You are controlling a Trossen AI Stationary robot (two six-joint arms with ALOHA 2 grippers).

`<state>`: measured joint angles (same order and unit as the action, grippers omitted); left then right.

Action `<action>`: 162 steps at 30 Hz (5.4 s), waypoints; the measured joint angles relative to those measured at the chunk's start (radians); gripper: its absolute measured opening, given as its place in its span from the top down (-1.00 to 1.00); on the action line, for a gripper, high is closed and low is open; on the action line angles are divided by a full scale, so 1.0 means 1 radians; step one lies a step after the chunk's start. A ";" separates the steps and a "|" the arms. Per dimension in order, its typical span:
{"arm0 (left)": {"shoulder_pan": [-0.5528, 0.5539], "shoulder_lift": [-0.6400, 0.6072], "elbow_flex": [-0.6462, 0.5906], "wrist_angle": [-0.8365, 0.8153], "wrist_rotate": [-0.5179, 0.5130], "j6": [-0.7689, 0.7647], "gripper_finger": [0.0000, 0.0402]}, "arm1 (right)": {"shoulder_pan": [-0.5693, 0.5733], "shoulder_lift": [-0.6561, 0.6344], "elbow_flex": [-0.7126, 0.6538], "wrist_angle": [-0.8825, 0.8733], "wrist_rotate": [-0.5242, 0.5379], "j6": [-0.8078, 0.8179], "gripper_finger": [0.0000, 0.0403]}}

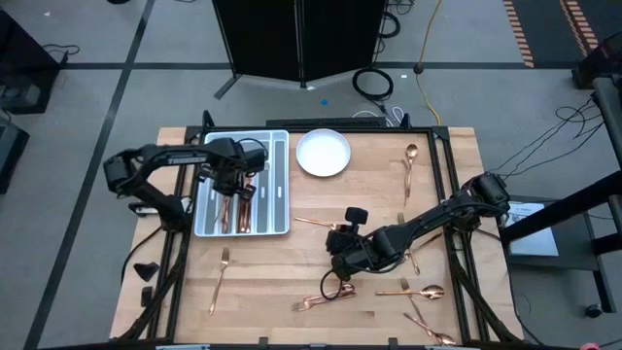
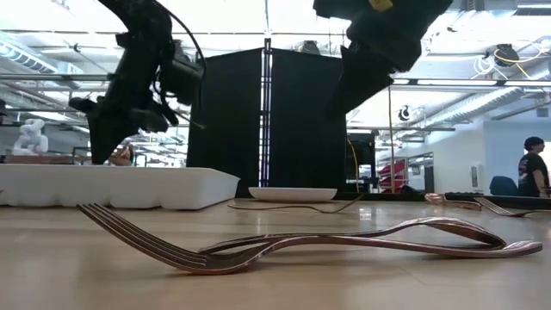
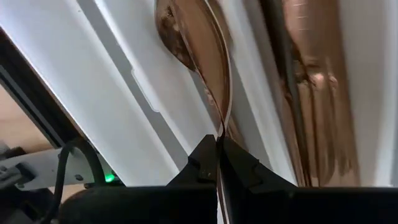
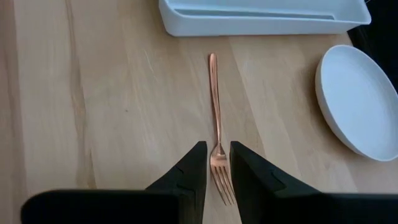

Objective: Sort silverware
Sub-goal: Put the spoon on the silverware tray

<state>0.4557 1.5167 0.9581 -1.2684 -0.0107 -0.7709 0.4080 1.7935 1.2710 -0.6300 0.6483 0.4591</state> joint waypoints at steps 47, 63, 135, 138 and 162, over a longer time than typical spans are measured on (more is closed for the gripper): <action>-0.444 -0.461 -0.107 0.707 -0.470 0.535 0.57 | -0.237 -0.349 -0.110 -0.313 -0.073 0.079 0.70; -0.497 -0.714 -0.726 1.740 -0.440 0.526 0.57 | -0.491 -0.588 -0.508 0.050 -0.690 0.155 0.70; -0.512 -0.601 -0.723 1.967 -0.072 0.674 0.57 | 0.113 0.203 -0.035 0.333 -0.496 -0.068 0.15; -0.512 -0.601 -0.723 1.967 -0.072 0.674 0.57 | 0.111 0.206 -0.036 0.304 -0.497 -0.053 0.15; -0.513 -0.601 -0.723 1.969 -0.026 0.672 0.57 | 0.105 0.196 -0.034 0.252 -0.544 -0.040 0.96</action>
<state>-0.0570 0.9157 0.2352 0.7008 -0.0365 -0.0986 0.5134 1.9893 1.2369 -0.3780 0.1048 0.4195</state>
